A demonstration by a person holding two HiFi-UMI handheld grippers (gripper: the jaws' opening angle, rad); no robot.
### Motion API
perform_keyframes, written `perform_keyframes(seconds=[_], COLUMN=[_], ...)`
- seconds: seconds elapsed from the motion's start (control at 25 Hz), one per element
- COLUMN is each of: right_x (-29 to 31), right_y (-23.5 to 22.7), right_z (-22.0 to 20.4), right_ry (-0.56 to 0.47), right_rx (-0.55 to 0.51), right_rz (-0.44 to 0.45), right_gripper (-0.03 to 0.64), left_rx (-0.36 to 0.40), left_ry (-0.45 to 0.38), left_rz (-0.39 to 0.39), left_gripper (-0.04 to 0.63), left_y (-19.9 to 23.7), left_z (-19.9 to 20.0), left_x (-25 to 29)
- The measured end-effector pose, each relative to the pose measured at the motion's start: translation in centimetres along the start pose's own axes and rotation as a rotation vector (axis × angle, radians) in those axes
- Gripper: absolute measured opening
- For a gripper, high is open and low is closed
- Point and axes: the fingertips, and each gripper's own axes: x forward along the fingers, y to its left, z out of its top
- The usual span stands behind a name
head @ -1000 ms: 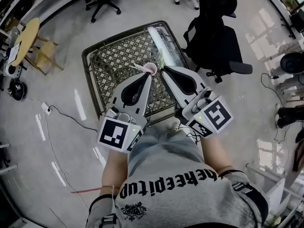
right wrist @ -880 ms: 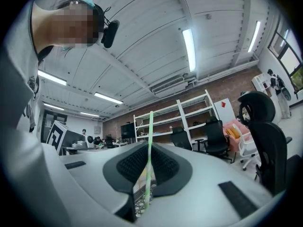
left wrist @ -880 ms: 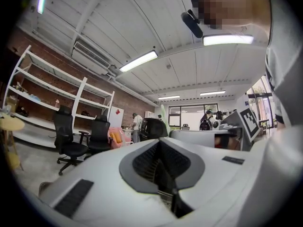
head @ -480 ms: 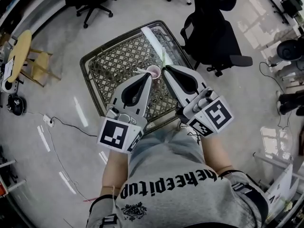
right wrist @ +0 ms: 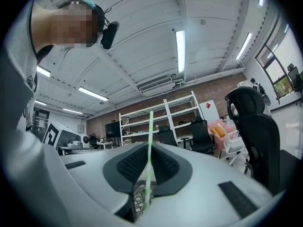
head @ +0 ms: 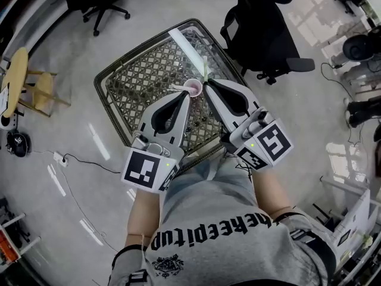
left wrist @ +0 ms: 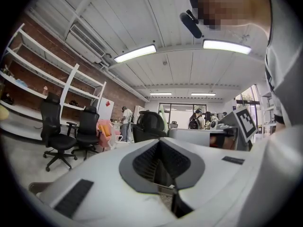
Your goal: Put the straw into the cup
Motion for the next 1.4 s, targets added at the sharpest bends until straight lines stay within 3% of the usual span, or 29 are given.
perform_keyframes(seconds=[0.68, 1.4], right_x=[-0.2, 2.9], right_y=[-1.1, -5.6], right_z=[-0.5, -4.0], right_ry=[-0.001, 0.021], right_rx=[-0.009, 0.008], right_rz=[-0.068, -0.055], right_gripper=[0.044, 0.044], left_rx=[-0.036, -0.111], left_ry=[0.02, 0.077], left_rz=[-0.045, 0.006], left_gripper=[0.041, 0.041], left_y=[0.2, 1.6], left_z=[-1.5, -4.8], left_x=[0.5, 1.8])
